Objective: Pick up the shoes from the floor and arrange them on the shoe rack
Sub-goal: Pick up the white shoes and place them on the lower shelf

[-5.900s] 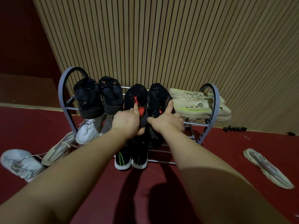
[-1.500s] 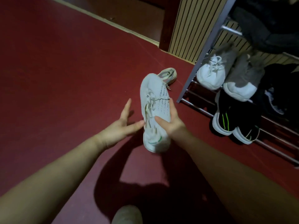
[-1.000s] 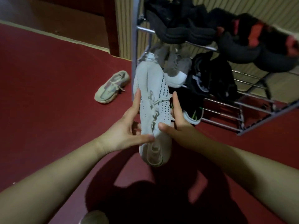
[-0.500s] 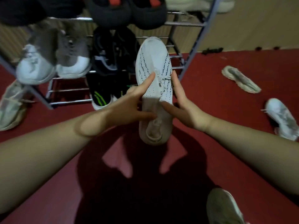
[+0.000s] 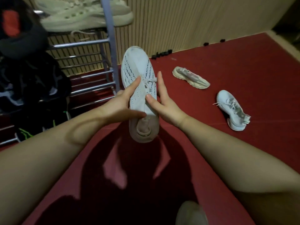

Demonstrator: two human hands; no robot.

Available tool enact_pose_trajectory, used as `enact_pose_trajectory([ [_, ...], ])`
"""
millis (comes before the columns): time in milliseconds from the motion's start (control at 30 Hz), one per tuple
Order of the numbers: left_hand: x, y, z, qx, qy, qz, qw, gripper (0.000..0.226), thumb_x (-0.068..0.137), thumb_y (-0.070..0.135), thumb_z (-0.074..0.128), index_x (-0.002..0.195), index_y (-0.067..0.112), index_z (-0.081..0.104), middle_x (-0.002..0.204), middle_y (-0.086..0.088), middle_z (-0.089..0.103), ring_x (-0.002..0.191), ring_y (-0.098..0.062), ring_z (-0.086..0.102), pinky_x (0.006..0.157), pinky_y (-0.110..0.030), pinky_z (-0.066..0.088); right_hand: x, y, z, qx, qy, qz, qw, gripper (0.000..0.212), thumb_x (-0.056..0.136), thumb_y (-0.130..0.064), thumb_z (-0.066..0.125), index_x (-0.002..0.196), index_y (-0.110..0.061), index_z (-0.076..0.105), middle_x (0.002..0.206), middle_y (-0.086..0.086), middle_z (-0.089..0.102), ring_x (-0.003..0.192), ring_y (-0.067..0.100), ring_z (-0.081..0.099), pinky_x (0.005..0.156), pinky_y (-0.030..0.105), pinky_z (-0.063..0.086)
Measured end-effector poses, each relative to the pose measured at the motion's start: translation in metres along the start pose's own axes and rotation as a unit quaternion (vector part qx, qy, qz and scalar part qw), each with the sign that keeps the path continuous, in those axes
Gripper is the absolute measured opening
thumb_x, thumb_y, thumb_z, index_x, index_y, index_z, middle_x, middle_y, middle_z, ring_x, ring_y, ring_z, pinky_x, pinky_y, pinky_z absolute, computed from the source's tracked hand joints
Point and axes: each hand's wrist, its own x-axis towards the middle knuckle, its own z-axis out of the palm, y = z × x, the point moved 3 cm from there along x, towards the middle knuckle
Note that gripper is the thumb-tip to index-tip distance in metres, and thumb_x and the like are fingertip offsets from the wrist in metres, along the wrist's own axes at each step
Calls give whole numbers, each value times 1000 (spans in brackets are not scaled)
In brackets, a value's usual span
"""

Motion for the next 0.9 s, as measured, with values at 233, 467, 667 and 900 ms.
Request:
enact_pose_trajectory([
  [233,82,35,53,49,-46,-22,998,115,51,63,69,139,60,-4,158,0,14,144,-10,15,117,-36,23,13,47,-81,-82,27,38,996,91,90,-48,55,147,-42,-15,159,10,15,144,27,20,108,30,23],
  [467,137,66,102,102,-96,-51,989,115,69,37,80,146,47,-5,157,-9,14,143,-21,19,112,-24,22,12,89,-137,-37,78,59,994,99,84,-57,56,149,-34,-14,158,12,18,144,26,23,107,30,28],
  [667,138,63,80,106,-53,-70,990,110,67,42,79,142,57,0,154,-3,22,129,-18,43,104,-26,39,33,86,-131,45,33,45,997,109,73,-66,58,145,-42,-20,160,-6,15,146,12,18,116,43,26],
  [900,171,71,105,51,-89,-41,994,104,76,12,77,150,35,8,149,10,30,123,-2,40,87,-7,36,19,110,-154,42,128,70,988,104,82,-50,61,147,-36,-19,153,-5,34,136,15,39,107,35,36],
])
